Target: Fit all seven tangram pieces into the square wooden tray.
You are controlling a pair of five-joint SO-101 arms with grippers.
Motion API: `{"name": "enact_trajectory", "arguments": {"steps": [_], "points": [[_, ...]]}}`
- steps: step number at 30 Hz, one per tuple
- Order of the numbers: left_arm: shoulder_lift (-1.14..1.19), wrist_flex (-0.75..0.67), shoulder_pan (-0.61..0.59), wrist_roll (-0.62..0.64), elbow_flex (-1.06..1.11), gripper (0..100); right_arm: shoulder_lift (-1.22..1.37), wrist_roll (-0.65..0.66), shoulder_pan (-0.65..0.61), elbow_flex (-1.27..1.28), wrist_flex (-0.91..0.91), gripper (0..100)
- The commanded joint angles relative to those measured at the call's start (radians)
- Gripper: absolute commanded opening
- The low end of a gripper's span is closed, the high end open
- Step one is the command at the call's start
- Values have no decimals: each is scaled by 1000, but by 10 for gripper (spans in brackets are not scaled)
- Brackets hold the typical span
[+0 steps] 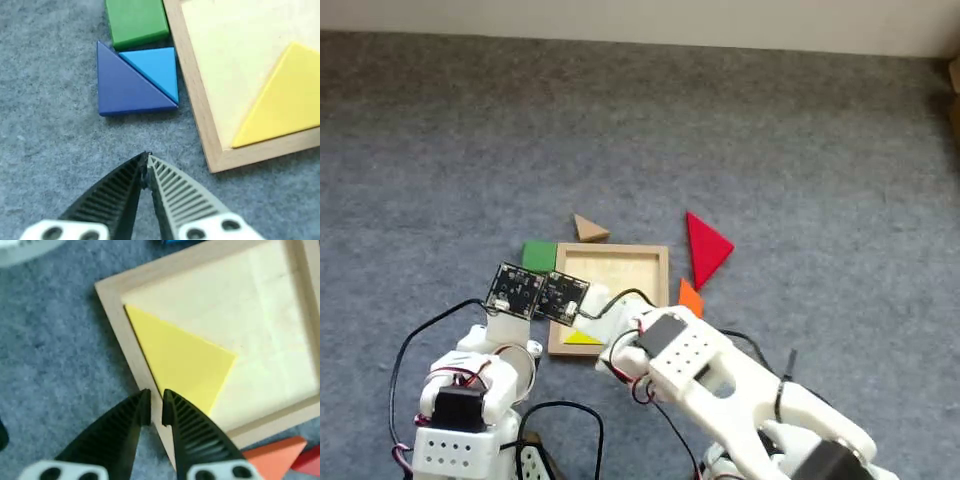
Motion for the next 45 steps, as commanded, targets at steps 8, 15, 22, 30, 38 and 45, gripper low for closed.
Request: {"name": "enact_trajectory", "arguments": {"steps": [8, 15, 22, 30, 38, 45], "points": [[-38, 8, 7, -3, 19, 5, -194, -9, 122, -15, 4, 51], [-38, 8, 7, -3, 19, 5, -196, -11, 249, -24, -2, 51], [-38, 8, 7, -3, 19, 5, -193, -255, 556, -104, -31, 67], [-38, 8, 7, -3, 19, 5, -193, -328, 593, -120, -35, 224], [-38, 8, 7, -3, 19, 5, 16, -419, 593, -283, -10, 228], [-38, 8, 7, -3, 19, 5, 423, -427, 613, -630, 147, 228]]}}
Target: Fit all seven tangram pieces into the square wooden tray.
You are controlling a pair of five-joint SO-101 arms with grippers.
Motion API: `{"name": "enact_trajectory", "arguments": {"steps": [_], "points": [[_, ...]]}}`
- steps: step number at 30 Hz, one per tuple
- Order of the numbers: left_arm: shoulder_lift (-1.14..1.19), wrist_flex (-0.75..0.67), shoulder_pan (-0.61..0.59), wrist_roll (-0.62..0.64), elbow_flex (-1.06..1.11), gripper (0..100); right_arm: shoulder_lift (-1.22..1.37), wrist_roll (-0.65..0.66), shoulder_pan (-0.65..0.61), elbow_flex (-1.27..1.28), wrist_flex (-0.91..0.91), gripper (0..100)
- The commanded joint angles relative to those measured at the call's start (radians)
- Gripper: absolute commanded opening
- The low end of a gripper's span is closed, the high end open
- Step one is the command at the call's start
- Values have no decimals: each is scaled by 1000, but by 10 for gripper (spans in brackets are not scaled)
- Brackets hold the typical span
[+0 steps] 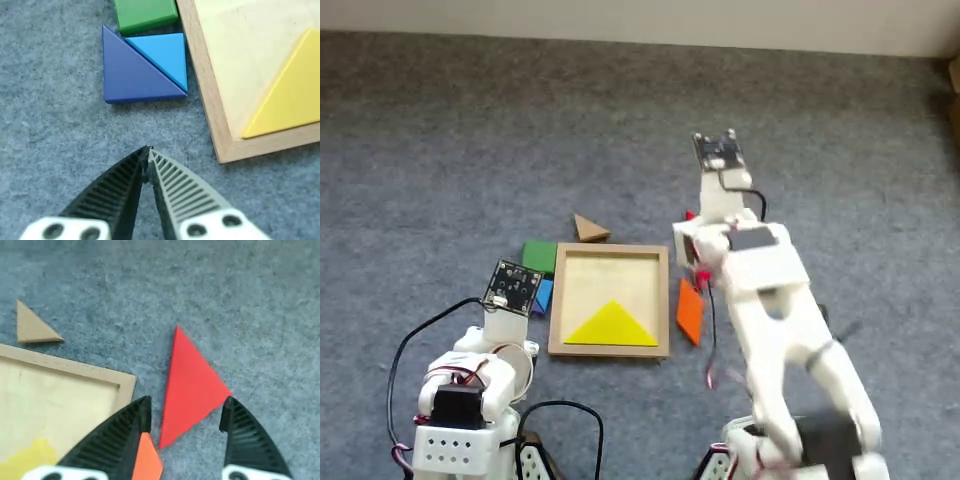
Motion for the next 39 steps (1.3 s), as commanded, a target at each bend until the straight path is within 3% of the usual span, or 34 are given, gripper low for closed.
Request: {"name": "enact_trajectory", "arguments": {"steps": [1, 8, 17, 39], "points": [[-38, 3, 7, -5, 19, 5, 174, -11, 30, -228, 84, 228], [-38, 3, 7, -5, 19, 5, 463, -11, 30, -556, 292, 232], [-38, 3, 7, -5, 19, 5, 671, -60, 31, -791, 397, 373], [-38, 3, 7, -5, 19, 5, 806, -63, 45, -822, 472, 372]]}}
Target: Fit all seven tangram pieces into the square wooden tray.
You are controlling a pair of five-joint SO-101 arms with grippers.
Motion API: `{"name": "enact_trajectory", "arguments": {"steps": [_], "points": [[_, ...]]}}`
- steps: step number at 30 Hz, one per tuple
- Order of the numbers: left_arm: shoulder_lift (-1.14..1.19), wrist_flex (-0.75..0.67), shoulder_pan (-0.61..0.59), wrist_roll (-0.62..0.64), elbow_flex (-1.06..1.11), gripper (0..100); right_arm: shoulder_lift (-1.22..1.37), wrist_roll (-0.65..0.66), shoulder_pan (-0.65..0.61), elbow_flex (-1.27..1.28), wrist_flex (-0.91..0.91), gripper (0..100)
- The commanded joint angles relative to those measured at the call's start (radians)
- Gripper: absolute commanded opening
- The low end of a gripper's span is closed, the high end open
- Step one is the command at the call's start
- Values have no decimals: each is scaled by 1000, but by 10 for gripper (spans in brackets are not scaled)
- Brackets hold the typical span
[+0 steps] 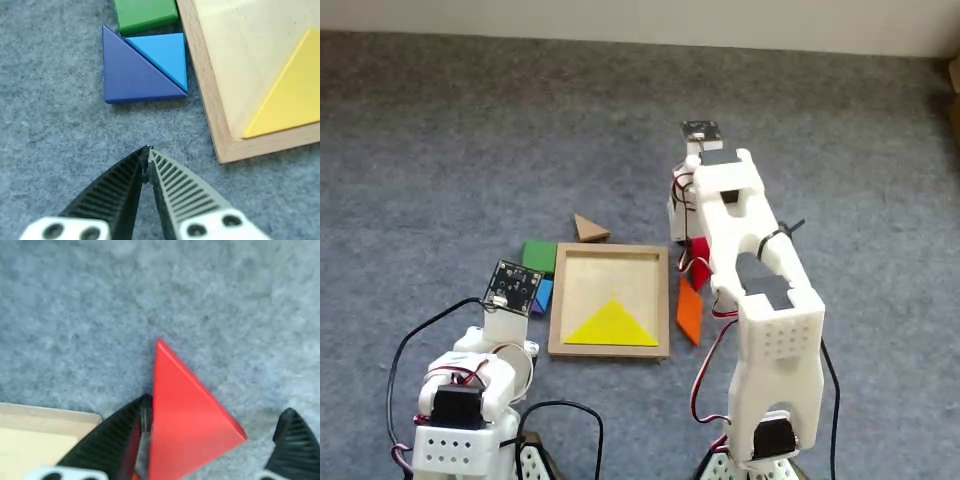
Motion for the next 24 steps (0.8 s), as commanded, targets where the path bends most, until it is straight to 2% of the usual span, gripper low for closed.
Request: {"name": "enact_trajectory", "arguments": {"steps": [1, 8, 19, 24], "points": [[-38, 3, 7, -5, 19, 5, -5, -9, 13, -22, 38, 372], [-38, 3, 7, -5, 19, 5, -4, -11, 15, -21, 38, 278], [-38, 3, 7, -5, 19, 5, -12, -6, 16, 10, 36, 228], [-38, 3, 7, -5, 19, 5, -13, -5, 16, 7, 39, 255]]}}
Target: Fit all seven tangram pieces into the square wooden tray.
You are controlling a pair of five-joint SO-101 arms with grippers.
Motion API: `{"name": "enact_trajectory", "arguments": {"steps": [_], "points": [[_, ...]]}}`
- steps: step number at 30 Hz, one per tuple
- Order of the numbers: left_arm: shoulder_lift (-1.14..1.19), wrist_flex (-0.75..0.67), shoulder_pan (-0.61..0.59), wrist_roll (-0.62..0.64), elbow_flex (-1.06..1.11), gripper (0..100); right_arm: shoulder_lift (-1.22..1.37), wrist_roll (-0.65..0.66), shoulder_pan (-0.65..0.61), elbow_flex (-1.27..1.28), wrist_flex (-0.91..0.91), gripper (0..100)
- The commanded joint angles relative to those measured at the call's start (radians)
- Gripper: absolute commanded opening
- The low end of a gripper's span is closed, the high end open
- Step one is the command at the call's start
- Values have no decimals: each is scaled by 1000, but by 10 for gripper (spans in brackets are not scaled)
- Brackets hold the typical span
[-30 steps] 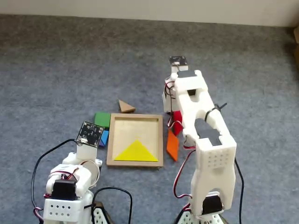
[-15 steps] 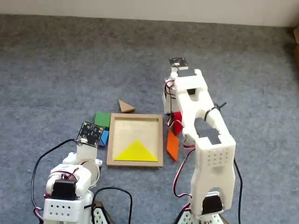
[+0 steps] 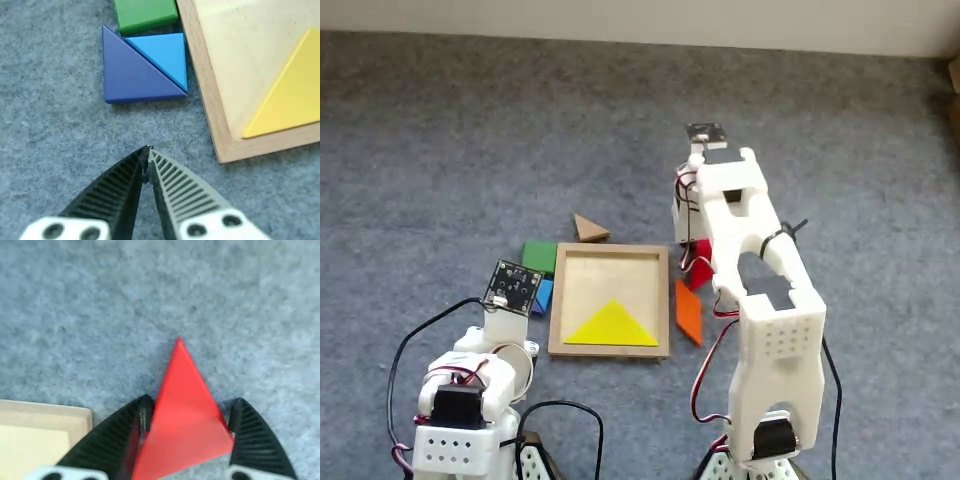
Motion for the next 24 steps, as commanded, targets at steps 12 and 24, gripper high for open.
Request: {"name": "enact_trajectory", "arguments": {"steps": [12, 24], "points": [[-38, 3, 7, -5, 19, 5, -311, 5, 50, 202, -27, 337], [-38, 3, 7, -5, 19, 5, -444, -98, -24, 544, -344, 336]]}}
